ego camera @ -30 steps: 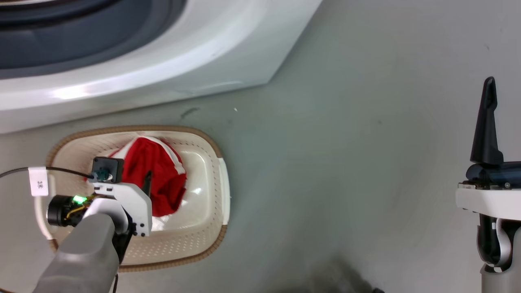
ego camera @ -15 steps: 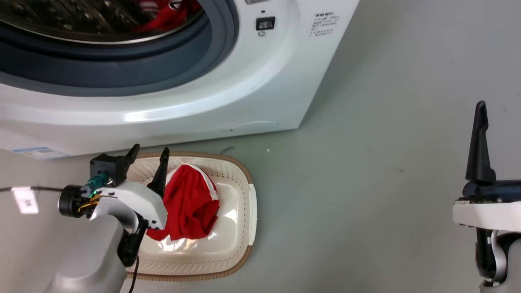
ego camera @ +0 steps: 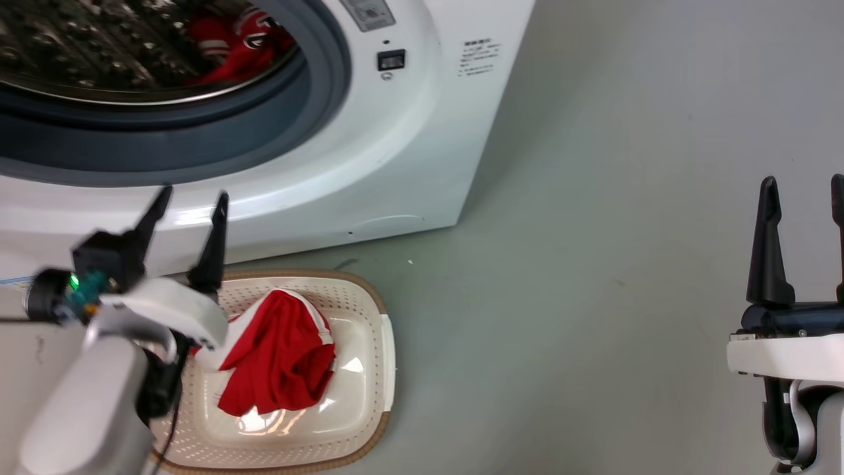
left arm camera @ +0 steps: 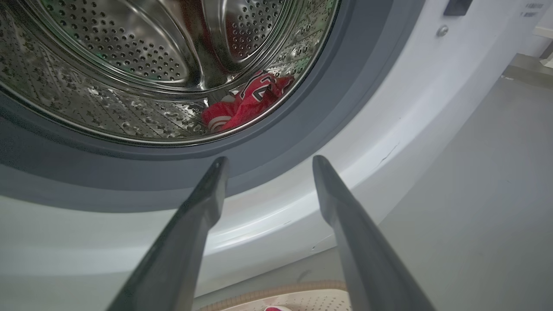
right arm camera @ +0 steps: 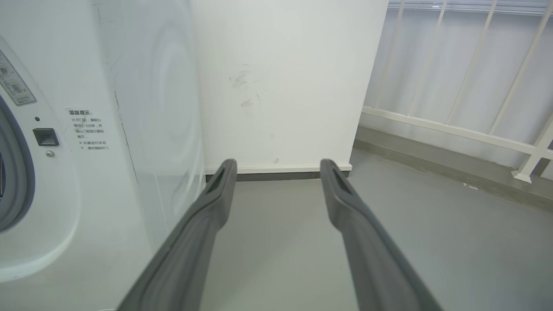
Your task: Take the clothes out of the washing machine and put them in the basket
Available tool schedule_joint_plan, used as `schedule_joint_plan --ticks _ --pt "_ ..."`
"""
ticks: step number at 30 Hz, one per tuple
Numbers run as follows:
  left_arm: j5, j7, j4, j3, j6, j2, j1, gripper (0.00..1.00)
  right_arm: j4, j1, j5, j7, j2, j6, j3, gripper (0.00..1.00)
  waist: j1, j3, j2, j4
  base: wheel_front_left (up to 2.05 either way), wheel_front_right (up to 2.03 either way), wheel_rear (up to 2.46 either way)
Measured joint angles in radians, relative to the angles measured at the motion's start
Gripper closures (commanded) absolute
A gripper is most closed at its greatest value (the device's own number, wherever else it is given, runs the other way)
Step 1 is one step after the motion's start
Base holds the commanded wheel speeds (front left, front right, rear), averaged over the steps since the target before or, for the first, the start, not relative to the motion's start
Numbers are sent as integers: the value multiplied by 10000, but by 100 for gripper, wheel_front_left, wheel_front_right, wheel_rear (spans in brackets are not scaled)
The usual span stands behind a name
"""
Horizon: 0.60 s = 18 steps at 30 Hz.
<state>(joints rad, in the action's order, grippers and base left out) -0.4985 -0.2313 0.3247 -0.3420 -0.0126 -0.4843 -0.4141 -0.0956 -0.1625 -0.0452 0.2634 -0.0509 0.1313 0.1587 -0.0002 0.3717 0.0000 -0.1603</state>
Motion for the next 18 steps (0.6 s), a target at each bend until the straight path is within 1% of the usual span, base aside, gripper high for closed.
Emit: schedule_joint_plan --ticks 6,10,14,18 --pt "-190 1181 -729 341 -31 -727 -961 0 2 -12 -318 0 2 0 -77 0 0 484 0 -444 0 0 0" --pt "-579 2288 -938 640 144 -1197 -2089 0 -13 -71 -543 0 -2 0 -146 0 1 959 0 -759 0 0 0" --pt "-662 3678 -704 721 414 -1894 -3578 0 -63 -257 -800 0 -2 0 -297 0 1 1543 0 -1077 0 0 0" --pt "-1181 5488 -182 813 619 -2169 -5139 0 -75 -354 -1022 0 -4 0 -502 0 2 2180 0 -1412 0 0 0"
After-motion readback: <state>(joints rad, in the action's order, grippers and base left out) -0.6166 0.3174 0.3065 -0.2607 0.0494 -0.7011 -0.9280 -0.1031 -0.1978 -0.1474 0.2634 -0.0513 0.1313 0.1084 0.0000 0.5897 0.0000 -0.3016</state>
